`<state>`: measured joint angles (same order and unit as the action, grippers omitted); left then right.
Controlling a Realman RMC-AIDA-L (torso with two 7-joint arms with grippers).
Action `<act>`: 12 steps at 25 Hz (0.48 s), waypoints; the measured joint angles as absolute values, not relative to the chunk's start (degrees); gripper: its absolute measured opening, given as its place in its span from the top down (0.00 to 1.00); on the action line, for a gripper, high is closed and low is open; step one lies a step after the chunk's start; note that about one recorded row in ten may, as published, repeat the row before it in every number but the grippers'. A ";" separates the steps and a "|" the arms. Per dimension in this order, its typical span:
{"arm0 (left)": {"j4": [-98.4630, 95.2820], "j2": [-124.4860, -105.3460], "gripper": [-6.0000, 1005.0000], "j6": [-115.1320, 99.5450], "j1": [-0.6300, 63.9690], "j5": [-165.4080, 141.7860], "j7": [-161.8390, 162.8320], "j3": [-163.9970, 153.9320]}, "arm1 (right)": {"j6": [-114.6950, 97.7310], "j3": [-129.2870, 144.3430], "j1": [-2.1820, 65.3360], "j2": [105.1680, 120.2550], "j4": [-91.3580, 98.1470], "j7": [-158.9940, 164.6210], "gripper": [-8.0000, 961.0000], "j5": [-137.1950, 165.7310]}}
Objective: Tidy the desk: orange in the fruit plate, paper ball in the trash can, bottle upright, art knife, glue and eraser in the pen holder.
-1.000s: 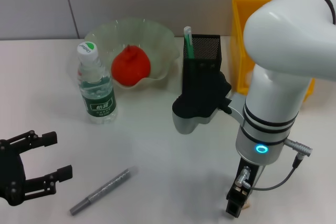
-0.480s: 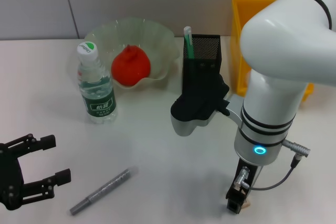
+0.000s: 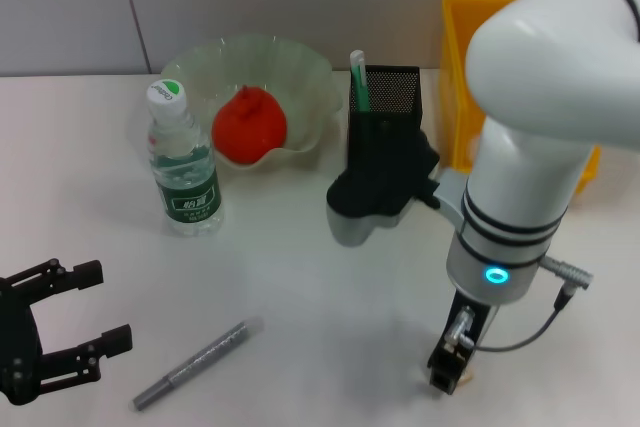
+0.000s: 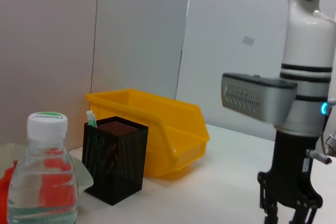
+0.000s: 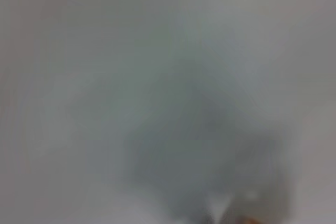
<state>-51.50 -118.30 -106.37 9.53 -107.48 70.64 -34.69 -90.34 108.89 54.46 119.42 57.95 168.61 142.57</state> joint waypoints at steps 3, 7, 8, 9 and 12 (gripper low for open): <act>-51.49 -118.30 0.19 -106.37 9.42 -107.48 70.64 -34.65 | -91.68 106.43 54.22 119.30 60.24 168.28 0.56 145.06; -51.47 -118.30 0.19 -106.39 9.40 -107.48 70.82 -34.60 | -93.92 99.49 53.65 119.26 66.08 166.65 0.56 151.34; -51.45 -118.30 0.19 -106.40 9.40 -107.48 70.84 -34.57 | -94.13 97.23 53.65 119.26 67.80 166.00 0.56 152.52; -51.43 -118.30 0.19 -106.40 9.40 -107.48 70.91 -34.52 | -94.20 95.54 53.69 119.26 69.14 165.48 0.57 153.44; -51.36 -118.34 0.19 -106.41 9.46 -107.44 71.11 -34.46 | -93.66 90.31 53.89 119.26 73.83 163.70 0.57 156.42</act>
<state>-51.36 -118.34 -106.41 9.46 -107.44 71.11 -34.46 -93.66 90.31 53.89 119.26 73.83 163.70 156.42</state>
